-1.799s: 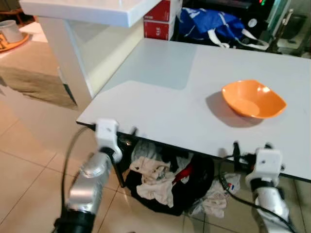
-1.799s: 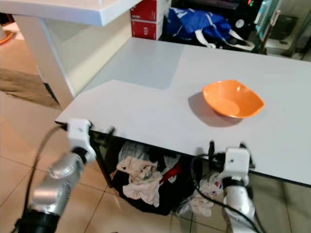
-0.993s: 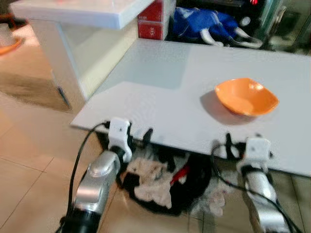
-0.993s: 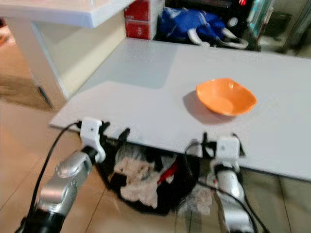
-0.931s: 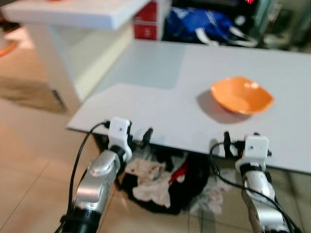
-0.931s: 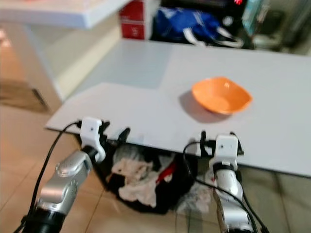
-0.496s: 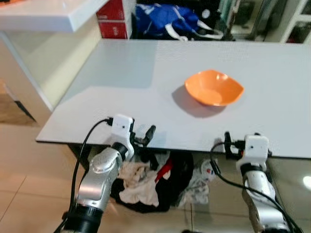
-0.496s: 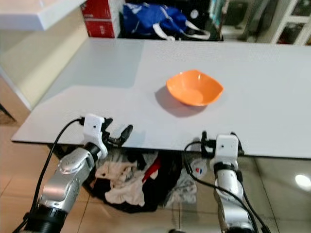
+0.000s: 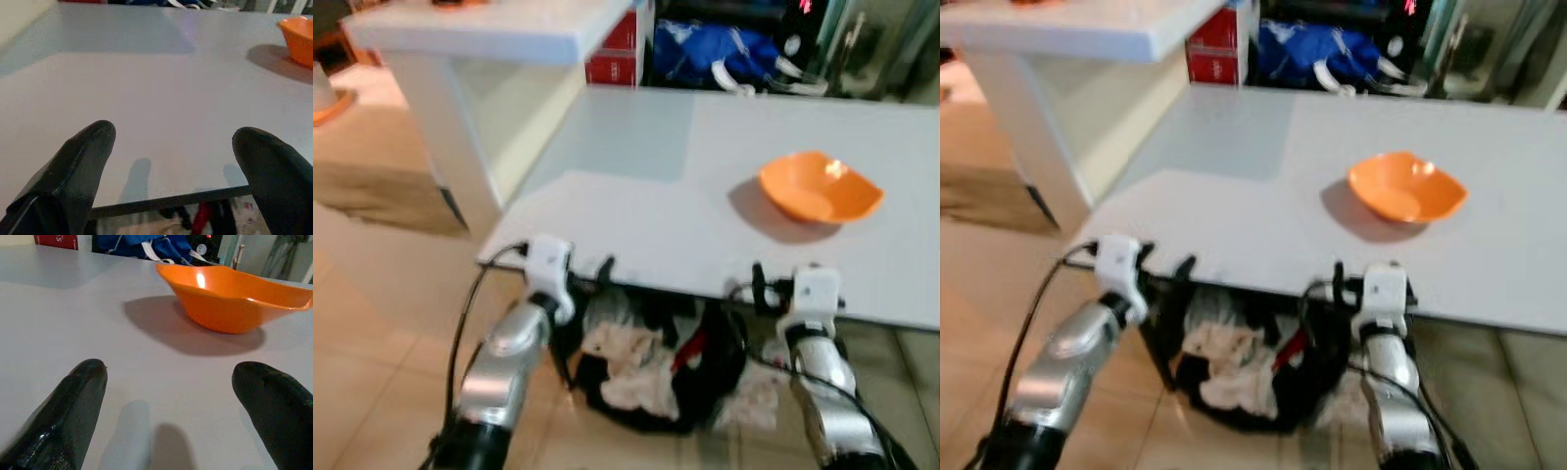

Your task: Setting the table

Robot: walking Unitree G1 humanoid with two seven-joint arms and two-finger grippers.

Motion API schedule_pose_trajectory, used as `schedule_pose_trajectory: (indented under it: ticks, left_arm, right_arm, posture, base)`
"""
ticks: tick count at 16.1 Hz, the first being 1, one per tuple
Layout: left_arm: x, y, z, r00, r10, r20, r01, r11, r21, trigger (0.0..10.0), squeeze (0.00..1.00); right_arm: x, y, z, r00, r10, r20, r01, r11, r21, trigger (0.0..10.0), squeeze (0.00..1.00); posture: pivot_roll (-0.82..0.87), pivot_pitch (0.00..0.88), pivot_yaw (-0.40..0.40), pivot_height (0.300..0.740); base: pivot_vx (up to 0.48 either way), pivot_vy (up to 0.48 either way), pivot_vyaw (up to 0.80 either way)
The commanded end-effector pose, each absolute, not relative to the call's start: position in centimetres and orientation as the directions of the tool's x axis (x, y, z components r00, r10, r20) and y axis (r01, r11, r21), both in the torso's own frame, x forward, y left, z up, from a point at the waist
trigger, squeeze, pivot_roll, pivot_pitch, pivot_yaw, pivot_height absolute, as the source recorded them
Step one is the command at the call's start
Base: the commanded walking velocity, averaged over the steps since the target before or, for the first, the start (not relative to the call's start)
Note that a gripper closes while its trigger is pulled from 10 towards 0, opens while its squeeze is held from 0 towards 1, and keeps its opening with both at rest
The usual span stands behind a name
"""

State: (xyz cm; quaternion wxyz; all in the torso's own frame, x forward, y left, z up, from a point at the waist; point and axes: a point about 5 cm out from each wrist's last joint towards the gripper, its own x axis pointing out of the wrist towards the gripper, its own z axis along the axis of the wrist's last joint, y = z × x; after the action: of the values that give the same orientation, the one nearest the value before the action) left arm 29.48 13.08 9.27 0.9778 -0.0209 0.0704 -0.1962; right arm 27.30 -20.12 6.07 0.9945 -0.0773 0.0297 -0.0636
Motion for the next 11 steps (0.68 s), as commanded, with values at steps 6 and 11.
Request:
schedule_pose_trajectory:
  ticks: [6, 11]
  left_arm:
    - [29.5, 12.2, 9.4, 0.900, -0.419, -0.125, 0.412, 0.908, -0.075, 10.0, 0.00]
    - [30.1, 12.7, 9.6, 0.923, -0.368, -0.115, 0.361, 0.929, -0.076, 10.0, 0.00]
  right_arm:
    - [27.5, -20.4, 5.7, 0.988, -0.139, -0.071, 0.126, 0.977, -0.170, 10.0, 0.00]
    - [28.0, -19.4, 6.3, 0.995, -0.095, -0.036, 0.088, 0.983, -0.158, 10.0, 0.00]
  posture:
    - [-0.03, 0.000, 0.053, 0.740]
    - [-0.02, 0.000, 0.051, 0.740]
  base:
    - [0.000, 0.480, -0.27]
    - [0.000, 0.480, 0.00]
